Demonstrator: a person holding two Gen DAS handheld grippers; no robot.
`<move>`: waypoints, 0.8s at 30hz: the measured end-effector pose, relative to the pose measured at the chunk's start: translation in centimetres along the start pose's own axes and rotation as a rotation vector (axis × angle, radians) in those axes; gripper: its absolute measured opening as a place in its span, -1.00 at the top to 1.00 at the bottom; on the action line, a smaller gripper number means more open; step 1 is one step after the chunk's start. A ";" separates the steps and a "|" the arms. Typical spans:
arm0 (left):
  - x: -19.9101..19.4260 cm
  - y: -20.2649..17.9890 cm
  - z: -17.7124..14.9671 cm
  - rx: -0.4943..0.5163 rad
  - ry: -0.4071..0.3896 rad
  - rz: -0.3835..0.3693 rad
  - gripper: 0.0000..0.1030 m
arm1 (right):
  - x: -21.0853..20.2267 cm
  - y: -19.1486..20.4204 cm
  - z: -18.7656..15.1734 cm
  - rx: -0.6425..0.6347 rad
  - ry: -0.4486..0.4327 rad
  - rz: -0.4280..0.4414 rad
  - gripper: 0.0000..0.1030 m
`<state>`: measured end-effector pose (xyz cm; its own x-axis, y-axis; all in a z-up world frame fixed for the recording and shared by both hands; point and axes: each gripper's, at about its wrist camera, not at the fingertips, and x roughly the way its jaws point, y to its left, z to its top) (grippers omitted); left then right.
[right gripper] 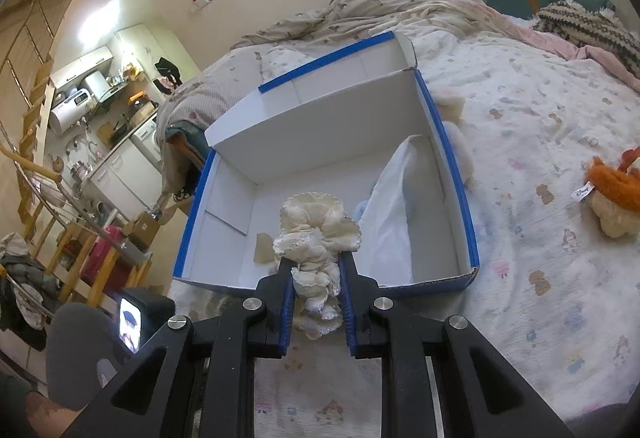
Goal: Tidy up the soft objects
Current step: 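Grasp the pink duck with the left gripper while the right holds the scrunchie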
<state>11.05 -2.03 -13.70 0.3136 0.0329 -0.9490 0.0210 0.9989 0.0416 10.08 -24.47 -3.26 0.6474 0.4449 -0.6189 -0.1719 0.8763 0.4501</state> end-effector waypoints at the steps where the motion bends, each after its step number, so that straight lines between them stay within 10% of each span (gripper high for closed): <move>1: -0.2 0.3 0.1 -0.011 -0.005 0.006 0.26 | 0.0 0.0 0.0 -0.002 0.001 -0.003 0.57; 24: -12.9 4.3 4.0 -0.122 -0.438 0.160 0.27 | -0.4 0.6 0.6 -0.046 -0.051 -0.038 0.57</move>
<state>10.86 1.68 -0.02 0.6745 0.1959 -0.7118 -0.1638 0.9798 0.1144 10.18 -24.27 -2.34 0.6907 0.4021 -0.6011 -0.1794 0.9005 0.3962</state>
